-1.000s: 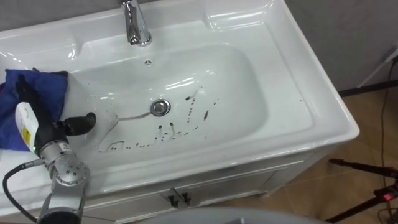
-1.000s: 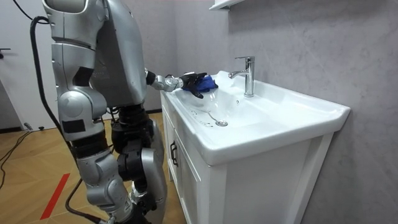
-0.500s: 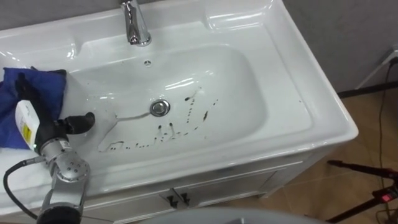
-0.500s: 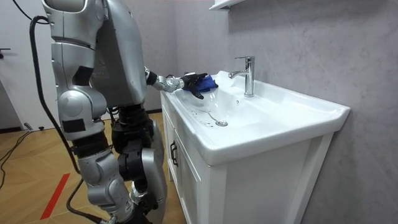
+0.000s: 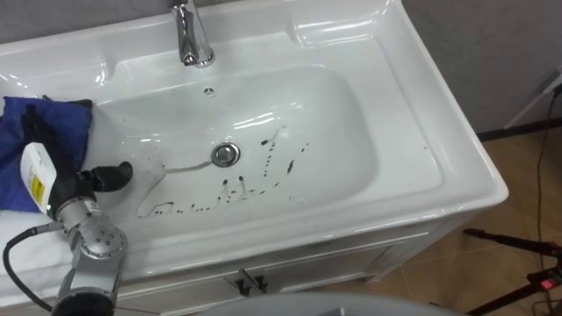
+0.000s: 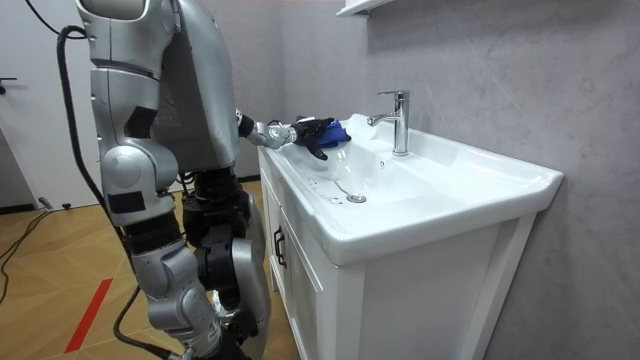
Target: Wipe basin
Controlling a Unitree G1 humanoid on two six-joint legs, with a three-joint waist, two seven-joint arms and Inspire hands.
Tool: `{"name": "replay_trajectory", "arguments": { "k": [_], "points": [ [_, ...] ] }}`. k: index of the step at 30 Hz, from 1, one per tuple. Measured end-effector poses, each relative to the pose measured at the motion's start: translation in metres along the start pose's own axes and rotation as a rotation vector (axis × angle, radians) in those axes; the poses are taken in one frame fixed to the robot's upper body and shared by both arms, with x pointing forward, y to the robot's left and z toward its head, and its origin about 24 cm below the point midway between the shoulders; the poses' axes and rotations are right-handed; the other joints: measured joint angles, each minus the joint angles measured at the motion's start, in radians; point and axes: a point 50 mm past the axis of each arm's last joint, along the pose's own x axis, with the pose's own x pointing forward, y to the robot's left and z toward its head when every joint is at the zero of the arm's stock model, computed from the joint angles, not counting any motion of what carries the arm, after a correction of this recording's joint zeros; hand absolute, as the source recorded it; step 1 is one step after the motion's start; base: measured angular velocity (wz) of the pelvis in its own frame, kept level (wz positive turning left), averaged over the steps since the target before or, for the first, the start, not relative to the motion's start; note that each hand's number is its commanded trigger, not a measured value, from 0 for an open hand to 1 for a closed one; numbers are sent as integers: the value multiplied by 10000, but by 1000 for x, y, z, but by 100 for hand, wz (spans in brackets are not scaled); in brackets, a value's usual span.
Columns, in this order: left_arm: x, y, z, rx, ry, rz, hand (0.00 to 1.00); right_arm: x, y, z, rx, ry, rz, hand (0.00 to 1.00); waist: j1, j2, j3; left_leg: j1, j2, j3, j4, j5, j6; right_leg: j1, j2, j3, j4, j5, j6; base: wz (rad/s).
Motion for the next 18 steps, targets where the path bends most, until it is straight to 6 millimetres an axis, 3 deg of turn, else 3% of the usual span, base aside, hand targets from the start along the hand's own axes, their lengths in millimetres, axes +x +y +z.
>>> {"name": "replay_trajectory", "arguments": {
  "k": [9, 18],
  "points": [
    [1, -1, -1, 334, 28, 19, 0, 0, 0, -1, -12, 24, 2, 0, -18, 8, -3, 12, 0, 7, -19, 1, -1, 36, 4, 8, -16, 0, 0, 0],
    [1, 5, 0, 580, 28, 1226, 0, -1, 0, 0, -25, 43, -61, 0, -26, 6, -17, -2, -2, -3, -80, 12, -20, -17, 15, -9, -90, 0, 0, 0]
  ]
}}
